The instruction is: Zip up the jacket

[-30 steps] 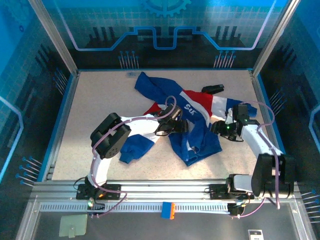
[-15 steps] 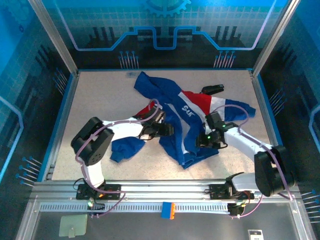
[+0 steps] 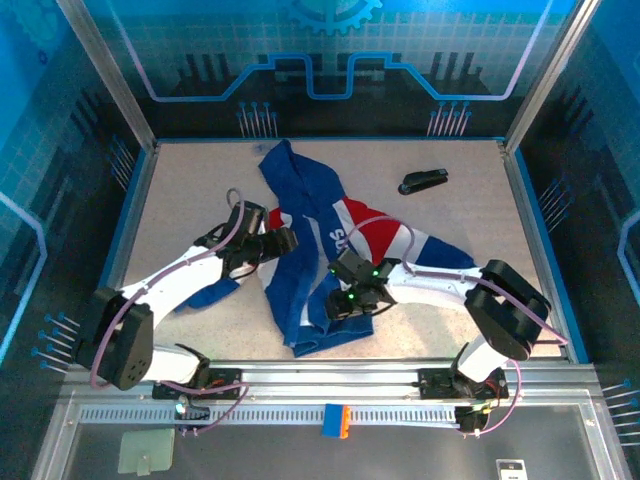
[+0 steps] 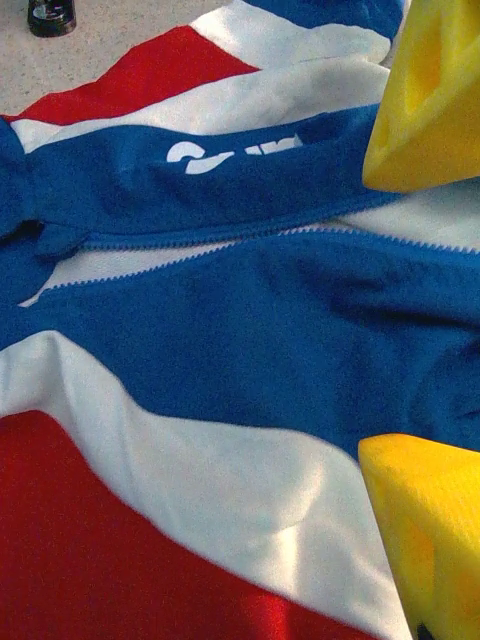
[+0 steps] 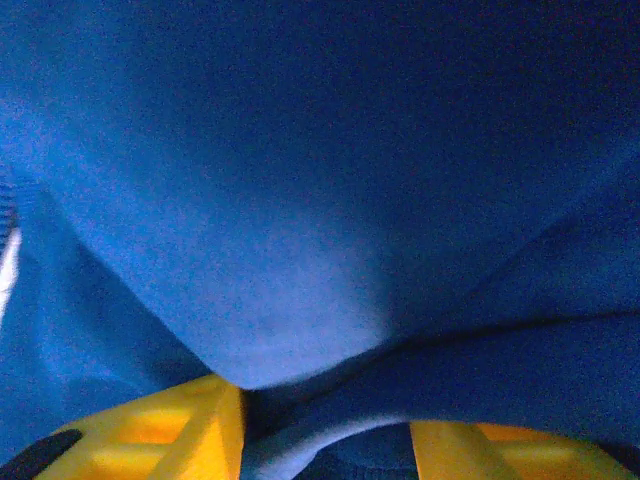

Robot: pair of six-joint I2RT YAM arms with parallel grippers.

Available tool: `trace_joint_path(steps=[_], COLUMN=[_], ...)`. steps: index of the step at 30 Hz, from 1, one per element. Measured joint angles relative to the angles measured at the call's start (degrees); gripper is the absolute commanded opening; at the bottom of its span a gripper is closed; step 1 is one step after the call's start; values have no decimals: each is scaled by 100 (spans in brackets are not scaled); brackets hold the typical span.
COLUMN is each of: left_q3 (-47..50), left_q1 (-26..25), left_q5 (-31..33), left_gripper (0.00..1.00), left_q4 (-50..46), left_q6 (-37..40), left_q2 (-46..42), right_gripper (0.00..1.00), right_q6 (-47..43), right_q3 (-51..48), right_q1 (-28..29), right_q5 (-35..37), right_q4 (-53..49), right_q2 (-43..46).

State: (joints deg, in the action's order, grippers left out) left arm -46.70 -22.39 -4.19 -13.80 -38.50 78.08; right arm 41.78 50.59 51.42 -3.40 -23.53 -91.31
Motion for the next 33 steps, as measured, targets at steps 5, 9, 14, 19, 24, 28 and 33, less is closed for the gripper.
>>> trace_joint_path(steps=[5,9,14,19,24,28,33], left_q3=[306,645,691,595,293,63,-155], left_q1=[-26,-212,-452,-597,-640,-640,-640], left_q5=[-42,-48,-48,-52,-92,-155,-245], left_gripper=[63,63,63,63,62,62,61], left_q4=[-52,-48,111,313,472,562,649], left_q6=[-26,-59,-173,-197,-173,-138,-114], left_q2=[-22,35,498,949,1316,1567,1792], right_gripper=[68,69,65,41,36,36,35], right_q6=[-378,-850,-1515,-2033,-2190,-2190,-2142], right_q3=[852,1410,2201,3008,3222,2844,1825], right_q1=[-203,-643,-1373,-1908,-2212,-2463,-2767], right_q5=[103,111,90,136,238,195,116], right_q4=[-398,-710,-994,-1093,-1287,-1132,-787], right_q2=[57,94,-457,-1718,-2586,-2400,-1731])
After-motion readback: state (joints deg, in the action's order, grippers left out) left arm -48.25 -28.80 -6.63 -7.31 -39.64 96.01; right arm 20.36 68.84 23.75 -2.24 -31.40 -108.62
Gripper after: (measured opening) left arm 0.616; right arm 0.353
